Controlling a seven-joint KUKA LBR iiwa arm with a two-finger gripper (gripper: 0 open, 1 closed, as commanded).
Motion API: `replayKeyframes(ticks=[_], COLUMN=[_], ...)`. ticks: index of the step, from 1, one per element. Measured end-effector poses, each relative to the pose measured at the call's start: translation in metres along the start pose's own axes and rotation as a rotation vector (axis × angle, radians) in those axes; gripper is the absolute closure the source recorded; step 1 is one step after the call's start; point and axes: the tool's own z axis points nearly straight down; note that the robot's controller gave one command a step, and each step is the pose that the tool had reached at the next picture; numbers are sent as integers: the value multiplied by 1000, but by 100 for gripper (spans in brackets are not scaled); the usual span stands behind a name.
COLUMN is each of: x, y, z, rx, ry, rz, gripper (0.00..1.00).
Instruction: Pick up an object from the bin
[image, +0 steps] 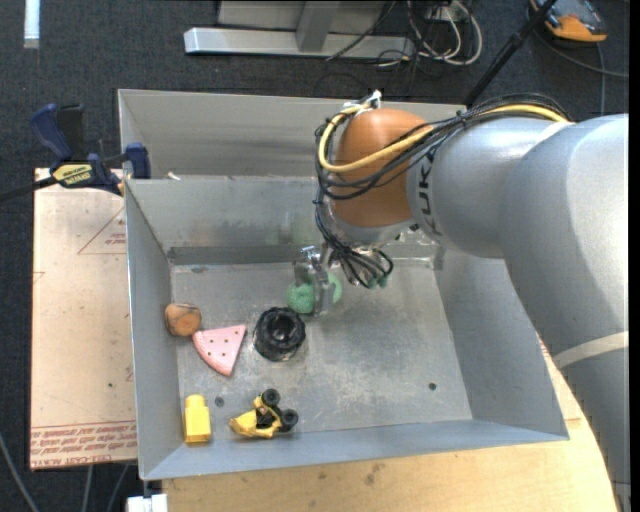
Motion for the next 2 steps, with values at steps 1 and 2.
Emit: replayKeyframes(ticks=[1,2], x=[0,5], y=[0,48], z=[0,-116], rx=[0,-1], ry=[0,17], rz=[0,43], gripper=[100,100])
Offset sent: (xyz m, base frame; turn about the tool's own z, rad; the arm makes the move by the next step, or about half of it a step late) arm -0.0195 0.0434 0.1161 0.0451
